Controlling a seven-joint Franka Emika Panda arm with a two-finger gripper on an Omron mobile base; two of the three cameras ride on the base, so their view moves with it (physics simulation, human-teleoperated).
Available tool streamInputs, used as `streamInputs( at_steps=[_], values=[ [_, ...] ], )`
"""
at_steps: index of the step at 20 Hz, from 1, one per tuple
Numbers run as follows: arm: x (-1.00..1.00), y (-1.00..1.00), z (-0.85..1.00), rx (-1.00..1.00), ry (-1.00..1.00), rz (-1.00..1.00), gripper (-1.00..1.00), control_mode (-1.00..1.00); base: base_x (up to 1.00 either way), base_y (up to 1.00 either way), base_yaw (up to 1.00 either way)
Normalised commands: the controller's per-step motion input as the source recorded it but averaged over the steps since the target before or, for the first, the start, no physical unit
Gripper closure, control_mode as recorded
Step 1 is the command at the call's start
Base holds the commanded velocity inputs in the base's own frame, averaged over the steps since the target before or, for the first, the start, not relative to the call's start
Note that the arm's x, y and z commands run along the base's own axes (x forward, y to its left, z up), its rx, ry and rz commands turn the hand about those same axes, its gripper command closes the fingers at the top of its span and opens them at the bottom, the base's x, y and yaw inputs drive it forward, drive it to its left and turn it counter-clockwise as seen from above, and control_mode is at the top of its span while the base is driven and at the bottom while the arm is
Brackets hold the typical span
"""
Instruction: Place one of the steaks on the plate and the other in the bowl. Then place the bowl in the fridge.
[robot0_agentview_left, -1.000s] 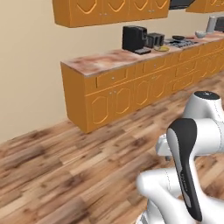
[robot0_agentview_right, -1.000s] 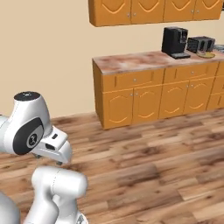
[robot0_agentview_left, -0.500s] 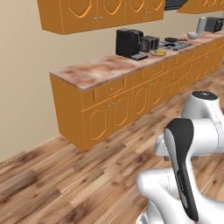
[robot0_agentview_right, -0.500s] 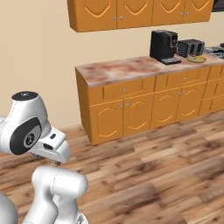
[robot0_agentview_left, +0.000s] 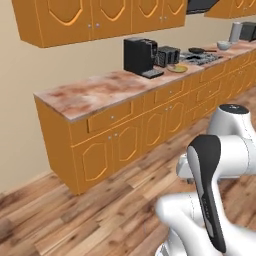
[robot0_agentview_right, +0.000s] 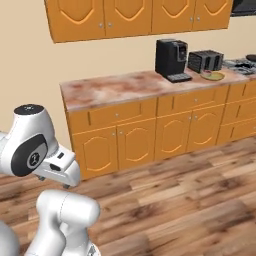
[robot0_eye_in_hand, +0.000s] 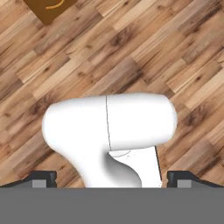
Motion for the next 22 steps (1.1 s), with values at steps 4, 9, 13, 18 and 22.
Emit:
streamInputs(
  at_steps=[4, 9, 13, 18, 22],
  values=[
    [0.0, 0.0, 0.0, 0.0, 0.0, 0.0, -1.0, 1.0, 1.0, -1.0, 0.08],
    [0.0, 0.0, 0.0, 0.0, 0.0, 0.0, -1.0, 1.0, 1.0, -1.0, 0.17],
    [0.0, 0.0, 0.0, 0.0, 0.0, 0.0, -1.0, 1.0, 1.0, -1.0, 0.27],
    [0.0, 0.0, 0.0, 0.0, 0.0, 0.0, -1.0, 1.0, 1.0, -1.0, 0.32],
    [0.0, 0.0, 0.0, 0.0, 0.0, 0.0, -1.0, 1.0, 1.0, -1.0, 0.28]
  ],
)
